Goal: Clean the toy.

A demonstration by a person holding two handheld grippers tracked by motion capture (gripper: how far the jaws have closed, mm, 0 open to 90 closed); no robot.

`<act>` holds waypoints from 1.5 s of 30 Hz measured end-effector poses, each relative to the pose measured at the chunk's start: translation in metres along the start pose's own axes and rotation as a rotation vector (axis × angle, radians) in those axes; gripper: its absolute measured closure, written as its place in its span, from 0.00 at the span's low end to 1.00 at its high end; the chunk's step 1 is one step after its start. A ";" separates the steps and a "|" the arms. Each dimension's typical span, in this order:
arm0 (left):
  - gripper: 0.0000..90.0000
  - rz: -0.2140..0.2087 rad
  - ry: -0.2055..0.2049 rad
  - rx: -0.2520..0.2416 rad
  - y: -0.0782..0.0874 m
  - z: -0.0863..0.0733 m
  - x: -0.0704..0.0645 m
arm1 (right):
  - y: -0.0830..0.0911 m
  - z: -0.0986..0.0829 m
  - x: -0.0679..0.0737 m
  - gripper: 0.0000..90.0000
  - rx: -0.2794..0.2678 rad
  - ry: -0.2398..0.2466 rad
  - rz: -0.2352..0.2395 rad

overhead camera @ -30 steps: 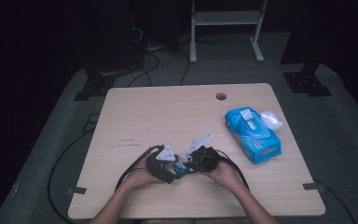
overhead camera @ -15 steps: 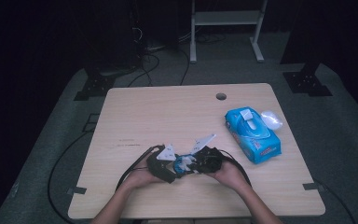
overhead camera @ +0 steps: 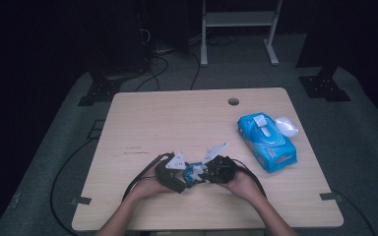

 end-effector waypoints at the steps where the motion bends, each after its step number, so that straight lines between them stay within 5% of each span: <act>1: 0.28 0.002 0.002 -0.001 0.000 0.000 0.000 | -0.003 0.002 0.001 0.92 -0.001 0.012 -0.007; 5: 0.28 0.006 0.003 -0.001 0.000 0.000 -0.001 | -0.021 0.011 0.008 0.92 -0.023 0.059 -0.015; 7: 0.28 0.005 0.005 -0.006 0.000 0.000 -0.001 | -0.024 0.016 0.002 0.92 -0.031 0.126 -0.100; 9: 0.28 0.008 0.005 -0.008 0.000 0.000 -0.001 | -0.021 0.015 -0.011 0.92 -0.032 0.120 -0.176; 12: 0.28 0.006 0.004 -0.005 0.000 0.000 -0.001 | -0.019 0.014 -0.019 0.92 -0.059 -0.003 -0.147; 19: 0.28 0.012 0.013 -0.008 0.001 -0.001 -0.001 | -0.036 0.020 -0.008 0.92 -0.065 0.009 -0.095; 22: 0.28 0.011 0.009 -0.006 0.000 0.000 0.000 | -0.026 0.016 -0.019 0.92 -0.062 0.023 -0.161; 25: 0.28 0.009 0.007 -0.007 0.000 0.000 0.000 | -0.020 0.013 -0.024 0.92 -0.071 -0.024 -0.160; 32: 0.28 0.008 0.015 -0.007 0.000 0.000 0.000 | -0.038 0.019 0.000 0.92 -0.053 0.058 -0.087; 36: 0.28 0.009 0.013 -0.006 0.000 0.000 0.000 | -0.024 0.016 -0.019 0.92 -0.053 0.035 -0.161; 38: 0.28 0.010 0.013 -0.005 -0.001 0.000 0.000 | -0.018 0.012 -0.027 0.92 -0.069 -0.042 -0.159; 45: 0.27 0.018 0.020 0.001 -0.005 0.001 -0.001 | -0.032 0.017 -0.014 0.92 -0.079 -0.016 -0.132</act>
Point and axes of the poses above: each handheld gripper's, and its own axes: y roughly backward along the jaws, z roughly out of its top, x roughly to its left, the point moved 8 cm from there along -y, roughly forward along the jaws, and after that the axes turned 13 degrees about -x, right-handed, at the moved point
